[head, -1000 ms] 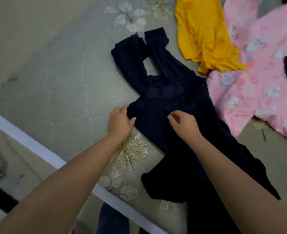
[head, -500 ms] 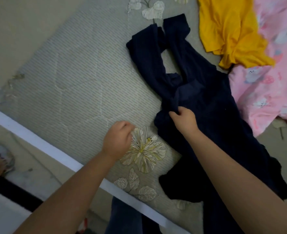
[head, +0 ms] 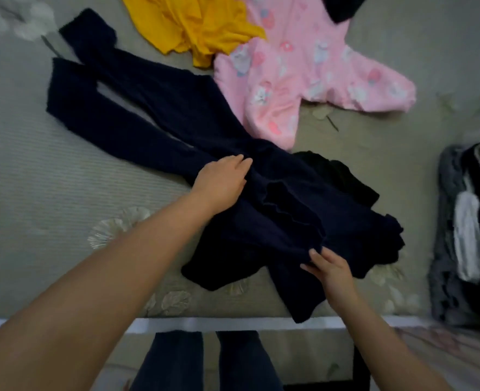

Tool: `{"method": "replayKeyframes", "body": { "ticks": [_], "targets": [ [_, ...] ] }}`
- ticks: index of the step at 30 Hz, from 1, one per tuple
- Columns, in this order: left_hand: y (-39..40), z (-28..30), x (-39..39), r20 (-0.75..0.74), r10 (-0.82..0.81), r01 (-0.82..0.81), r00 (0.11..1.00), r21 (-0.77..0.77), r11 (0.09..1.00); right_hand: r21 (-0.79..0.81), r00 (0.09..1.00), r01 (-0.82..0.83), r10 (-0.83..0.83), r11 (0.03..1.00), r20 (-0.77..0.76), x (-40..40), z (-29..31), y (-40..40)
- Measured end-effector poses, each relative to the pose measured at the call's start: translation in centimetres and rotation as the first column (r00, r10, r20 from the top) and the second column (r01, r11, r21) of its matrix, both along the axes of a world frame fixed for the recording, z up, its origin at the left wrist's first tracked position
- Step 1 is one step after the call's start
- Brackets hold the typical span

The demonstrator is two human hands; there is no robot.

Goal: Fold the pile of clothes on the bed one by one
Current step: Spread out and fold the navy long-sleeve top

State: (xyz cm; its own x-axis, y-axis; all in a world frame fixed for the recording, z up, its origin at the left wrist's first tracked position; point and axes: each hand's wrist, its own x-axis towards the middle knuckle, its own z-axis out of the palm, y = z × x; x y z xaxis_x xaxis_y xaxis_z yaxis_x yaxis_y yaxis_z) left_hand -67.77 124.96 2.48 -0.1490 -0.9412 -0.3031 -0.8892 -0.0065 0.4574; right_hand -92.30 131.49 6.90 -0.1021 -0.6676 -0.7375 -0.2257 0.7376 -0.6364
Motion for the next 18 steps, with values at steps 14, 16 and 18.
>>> {"method": "replayKeyframes", "body": {
  "ticks": [14,16,18],
  "targets": [
    [-0.5,6.0,-9.0,-0.216,-0.047,0.02,0.975,-0.125,0.992,0.067,0.902,0.395,-0.4,0.916,0.161,-6.7,-0.7,0.3],
    [-1.4,9.5,-9.0,-0.28,0.02,-0.071,0.96,-0.171,0.983,0.003,0.945,0.304,-0.301,0.953,0.127,-7.1,1.7,-1.3],
    [-2.7,13.5,-9.1,-0.289,0.059,-0.135,0.956,-0.251,0.959,-0.095,0.976,0.2,-0.189,0.975,0.109,-7.7,4.9,-3.4]
  ]
}}
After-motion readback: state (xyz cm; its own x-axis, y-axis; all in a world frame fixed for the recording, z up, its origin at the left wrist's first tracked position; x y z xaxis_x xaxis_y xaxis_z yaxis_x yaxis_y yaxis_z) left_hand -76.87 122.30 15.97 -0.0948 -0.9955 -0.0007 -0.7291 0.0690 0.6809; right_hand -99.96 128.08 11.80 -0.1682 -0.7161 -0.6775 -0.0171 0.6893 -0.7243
